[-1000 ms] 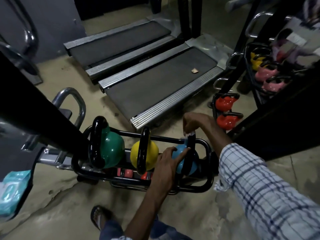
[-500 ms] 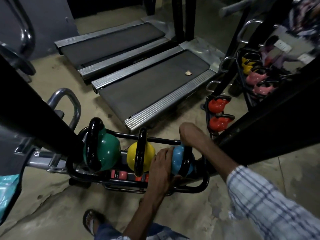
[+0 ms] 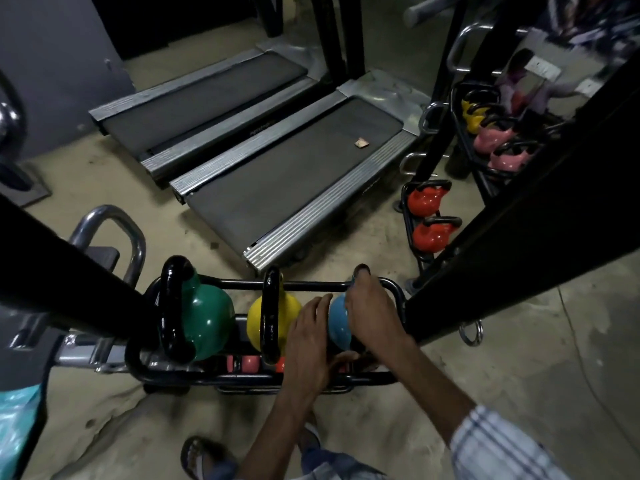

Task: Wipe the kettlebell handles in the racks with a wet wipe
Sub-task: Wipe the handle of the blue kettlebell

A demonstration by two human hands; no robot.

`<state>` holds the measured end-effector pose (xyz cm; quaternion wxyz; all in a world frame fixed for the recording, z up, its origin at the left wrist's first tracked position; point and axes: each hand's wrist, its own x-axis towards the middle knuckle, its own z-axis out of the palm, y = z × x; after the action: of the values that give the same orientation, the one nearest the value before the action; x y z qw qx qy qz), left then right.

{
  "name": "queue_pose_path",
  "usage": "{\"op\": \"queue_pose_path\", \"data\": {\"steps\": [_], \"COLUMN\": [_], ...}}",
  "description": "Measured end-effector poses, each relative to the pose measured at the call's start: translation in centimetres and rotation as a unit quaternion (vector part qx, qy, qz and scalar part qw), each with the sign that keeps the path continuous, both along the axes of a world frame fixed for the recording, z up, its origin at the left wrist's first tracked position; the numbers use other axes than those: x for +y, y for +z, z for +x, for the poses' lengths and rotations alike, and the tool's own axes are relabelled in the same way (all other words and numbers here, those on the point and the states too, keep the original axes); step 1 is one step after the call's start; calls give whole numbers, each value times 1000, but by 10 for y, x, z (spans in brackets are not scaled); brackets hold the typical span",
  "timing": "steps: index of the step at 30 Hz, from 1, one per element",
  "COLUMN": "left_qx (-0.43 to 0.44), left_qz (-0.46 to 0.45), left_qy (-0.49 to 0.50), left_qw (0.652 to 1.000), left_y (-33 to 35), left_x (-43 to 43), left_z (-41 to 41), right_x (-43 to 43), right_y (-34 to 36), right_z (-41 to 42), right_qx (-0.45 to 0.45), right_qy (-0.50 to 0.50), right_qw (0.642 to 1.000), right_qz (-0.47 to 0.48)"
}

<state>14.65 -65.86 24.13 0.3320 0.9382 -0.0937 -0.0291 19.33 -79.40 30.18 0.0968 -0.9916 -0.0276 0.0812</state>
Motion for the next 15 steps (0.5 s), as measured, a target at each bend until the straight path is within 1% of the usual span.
{"op": "queue_pose_path", "data": {"steps": [3, 5, 8, 10, 11, 12, 13, 14, 15], "left_qx": [10, 6, 5, 3, 5, 6, 2, -3, -8], "left_qz": [18, 19, 17, 30, 41, 51, 62, 75, 89], "left_qy": [-6, -8, -7, -22, -36, -51, -64, -78, -91], "left_qw": [1000, 1000, 1000, 999, 998, 997, 996, 994, 992], "left_y": [3, 5, 7, 10, 13, 16, 19, 21, 23], "left_x": [-2, -2, -1, 0, -1, -1, -2, -3, -4], "left_z": [2, 3, 6, 8, 9, 10, 12, 14, 17], "right_x": [-3, -9, -25, -38, -43, -48, -51, -53, -52], "right_y": [13, 14, -1, -16, -25, -34, -44, -54, -60], "right_z": [60, 91, 121, 123, 119, 112, 102, 91, 81], "right_qx": [48, 90, 129, 118, 103, 85, 66, 49, 44], "right_qy": [5, -35, -133, -214, -262, -314, -369, -414, -450], "right_qw": [998, 995, 981, 959, 940, 911, 868, 813, 747], "right_qz": [-43, -27, 63, 145, 193, 254, 327, 408, 488]}}
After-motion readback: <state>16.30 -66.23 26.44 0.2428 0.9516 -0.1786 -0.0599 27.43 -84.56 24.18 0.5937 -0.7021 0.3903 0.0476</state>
